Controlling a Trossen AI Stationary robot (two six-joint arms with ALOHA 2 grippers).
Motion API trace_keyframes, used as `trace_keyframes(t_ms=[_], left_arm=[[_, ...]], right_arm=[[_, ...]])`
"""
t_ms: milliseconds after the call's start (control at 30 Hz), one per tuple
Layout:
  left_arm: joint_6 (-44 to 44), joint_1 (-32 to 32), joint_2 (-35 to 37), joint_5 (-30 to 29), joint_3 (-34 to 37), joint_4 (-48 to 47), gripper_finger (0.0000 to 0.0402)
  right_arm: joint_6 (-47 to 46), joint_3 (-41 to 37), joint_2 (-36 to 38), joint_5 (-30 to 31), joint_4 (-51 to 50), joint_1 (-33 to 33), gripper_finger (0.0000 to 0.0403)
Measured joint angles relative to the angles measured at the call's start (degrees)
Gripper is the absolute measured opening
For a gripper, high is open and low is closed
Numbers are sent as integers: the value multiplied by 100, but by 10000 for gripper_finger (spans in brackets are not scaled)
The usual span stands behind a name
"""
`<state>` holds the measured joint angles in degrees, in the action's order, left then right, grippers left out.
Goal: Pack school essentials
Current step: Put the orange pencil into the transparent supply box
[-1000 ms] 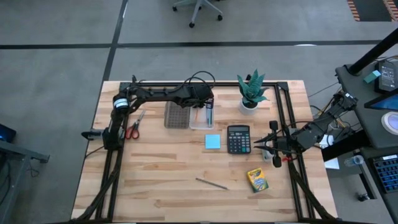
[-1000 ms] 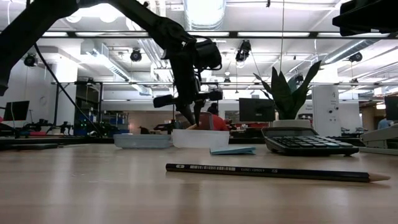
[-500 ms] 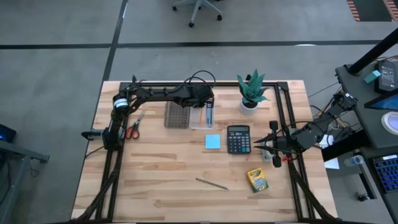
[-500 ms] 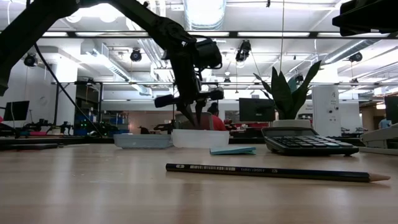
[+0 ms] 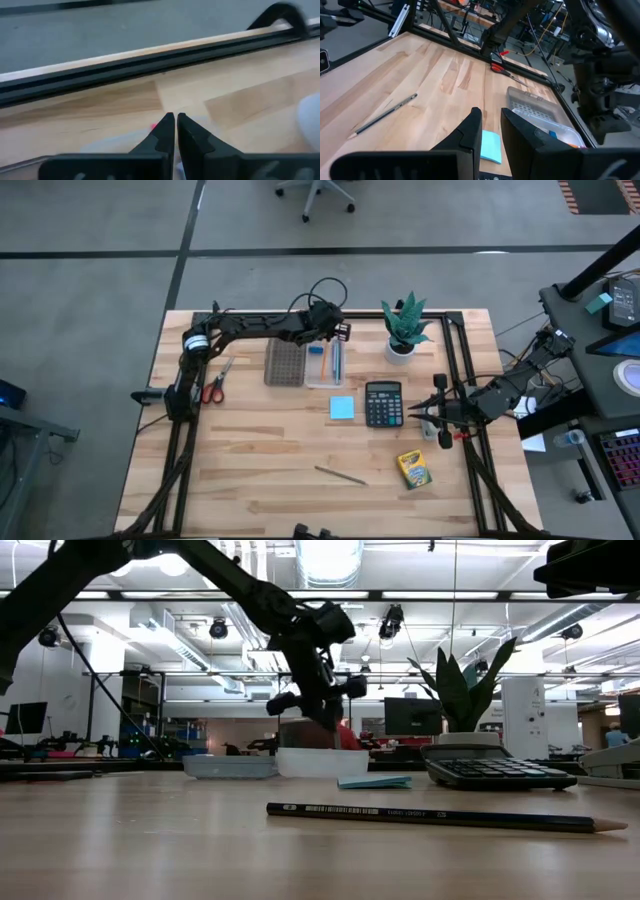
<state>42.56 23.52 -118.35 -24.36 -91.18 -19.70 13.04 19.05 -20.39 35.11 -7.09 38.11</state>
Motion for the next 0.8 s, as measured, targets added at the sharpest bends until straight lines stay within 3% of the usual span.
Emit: trace_keyframes(t_ms=[800], left_arm=[[53,-18,-141,51,350,271,0]], right_arm=[[-15,0,-1,100,-11,-2,61]])
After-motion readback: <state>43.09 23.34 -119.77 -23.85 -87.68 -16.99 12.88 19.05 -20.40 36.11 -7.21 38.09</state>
